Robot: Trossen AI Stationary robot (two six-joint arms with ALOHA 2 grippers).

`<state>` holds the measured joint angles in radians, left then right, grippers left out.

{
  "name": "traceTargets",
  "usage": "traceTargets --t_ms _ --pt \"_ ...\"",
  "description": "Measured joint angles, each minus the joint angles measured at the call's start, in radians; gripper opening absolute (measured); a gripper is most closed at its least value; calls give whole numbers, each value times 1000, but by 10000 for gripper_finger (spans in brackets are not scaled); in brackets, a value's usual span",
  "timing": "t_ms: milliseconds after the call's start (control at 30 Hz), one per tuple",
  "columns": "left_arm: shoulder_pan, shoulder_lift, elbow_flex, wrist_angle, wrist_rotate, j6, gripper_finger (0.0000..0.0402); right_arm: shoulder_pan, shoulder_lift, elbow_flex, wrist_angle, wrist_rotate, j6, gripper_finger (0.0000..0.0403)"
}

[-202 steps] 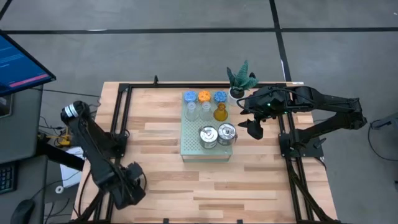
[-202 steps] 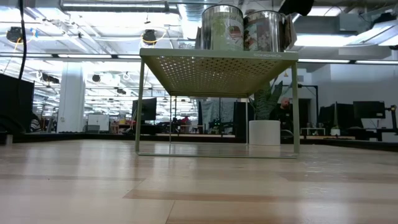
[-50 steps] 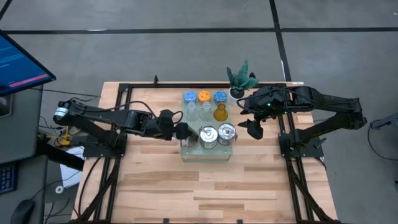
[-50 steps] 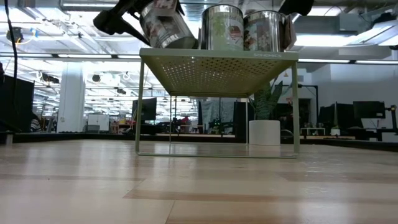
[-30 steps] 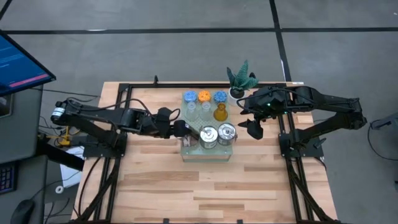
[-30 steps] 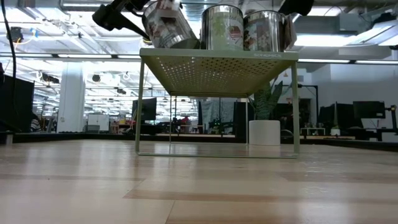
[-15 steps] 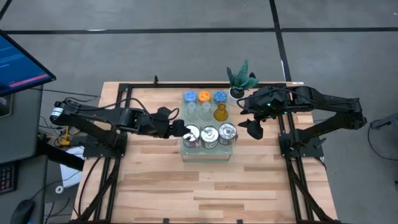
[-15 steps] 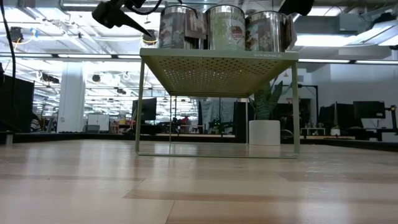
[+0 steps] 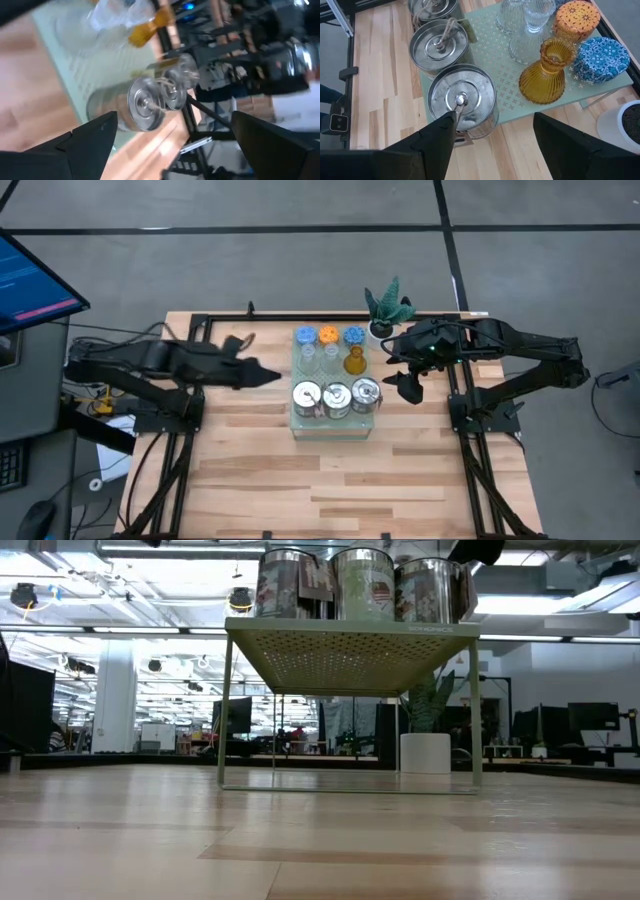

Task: Stock candles and holders on shelf
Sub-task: Return to Home Position

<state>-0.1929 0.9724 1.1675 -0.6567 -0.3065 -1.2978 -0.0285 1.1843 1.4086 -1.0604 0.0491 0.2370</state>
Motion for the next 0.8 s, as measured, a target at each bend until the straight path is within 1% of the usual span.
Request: traceTargets --t_ms 100,233,300,433,500,633,733,800 --pt "3 -55 -1 0 -4 160 383 0 0 0 0 0 0 256" --pt "3 -119 -2 14 20 149 376 0 0 0 0 0 0 256" --pt "3 -149 -2 24 52 158 375 0 0 0 0 0 0 256" --pt "2 -215 -2 35 100 262 376 0 0 0 0 0 0 256" --pt "2 -245 -2 37 131 277 376 0 0 0 0 0 0 256" --pt "2 -285 -2 38 129 276 375 0 0 0 0 0 0 256" --pt "2 -299 -2 39 124 303 375 0 0 0 0 0 0 256" --pt "2 -302 -2 46 104 305 376 0 0 0 0 0 0 256"
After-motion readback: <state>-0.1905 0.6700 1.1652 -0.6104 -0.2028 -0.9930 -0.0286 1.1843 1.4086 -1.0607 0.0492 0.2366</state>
